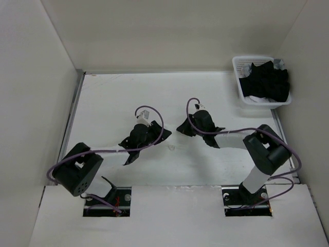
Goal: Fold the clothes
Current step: Fold the tank top
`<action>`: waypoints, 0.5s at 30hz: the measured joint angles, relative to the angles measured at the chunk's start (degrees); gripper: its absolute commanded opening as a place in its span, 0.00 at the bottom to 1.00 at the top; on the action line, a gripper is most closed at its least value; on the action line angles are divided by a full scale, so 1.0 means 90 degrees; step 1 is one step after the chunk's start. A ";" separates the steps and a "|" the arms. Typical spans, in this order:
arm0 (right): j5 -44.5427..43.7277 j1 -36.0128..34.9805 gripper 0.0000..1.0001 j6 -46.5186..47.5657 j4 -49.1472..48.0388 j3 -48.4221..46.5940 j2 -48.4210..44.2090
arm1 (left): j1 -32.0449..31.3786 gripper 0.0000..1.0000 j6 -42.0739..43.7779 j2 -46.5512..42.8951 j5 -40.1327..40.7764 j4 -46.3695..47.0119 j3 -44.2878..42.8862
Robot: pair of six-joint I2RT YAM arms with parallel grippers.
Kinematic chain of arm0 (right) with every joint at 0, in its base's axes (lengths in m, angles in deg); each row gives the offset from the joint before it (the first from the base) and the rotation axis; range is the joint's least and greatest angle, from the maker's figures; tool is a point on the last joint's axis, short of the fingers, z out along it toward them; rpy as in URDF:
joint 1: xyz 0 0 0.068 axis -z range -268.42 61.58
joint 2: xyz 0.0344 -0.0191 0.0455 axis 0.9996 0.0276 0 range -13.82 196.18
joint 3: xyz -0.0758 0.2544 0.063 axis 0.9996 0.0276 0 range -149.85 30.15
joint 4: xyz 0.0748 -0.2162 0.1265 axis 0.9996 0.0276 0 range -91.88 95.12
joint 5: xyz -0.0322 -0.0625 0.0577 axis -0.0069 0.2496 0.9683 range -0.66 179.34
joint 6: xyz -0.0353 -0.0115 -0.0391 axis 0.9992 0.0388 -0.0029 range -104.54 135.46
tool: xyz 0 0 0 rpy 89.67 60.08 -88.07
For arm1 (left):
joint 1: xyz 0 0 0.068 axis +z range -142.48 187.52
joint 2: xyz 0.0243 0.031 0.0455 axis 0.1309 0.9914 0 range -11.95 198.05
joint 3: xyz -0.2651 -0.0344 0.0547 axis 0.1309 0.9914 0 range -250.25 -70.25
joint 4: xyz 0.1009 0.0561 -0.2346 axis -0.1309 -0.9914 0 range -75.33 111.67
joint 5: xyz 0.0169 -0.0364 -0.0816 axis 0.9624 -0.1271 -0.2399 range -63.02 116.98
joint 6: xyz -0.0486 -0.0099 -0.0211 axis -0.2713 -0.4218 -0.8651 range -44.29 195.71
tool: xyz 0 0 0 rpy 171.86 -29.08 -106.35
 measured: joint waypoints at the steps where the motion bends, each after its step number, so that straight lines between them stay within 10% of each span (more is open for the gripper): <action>1: 0.0138 0.0046 0.05 -0.0073 -0.0177 0.0000 0.0146 | 0.0010 0.32 -0.0027 0.0168 0.0002 0.0078 0.0019; 15: 0.0901 0.0687 0.05 -0.1180 -0.1700 -0.0117 0.1549 | 0.0372 0.32 -0.0238 0.0704 0.0027 0.0726 0.0950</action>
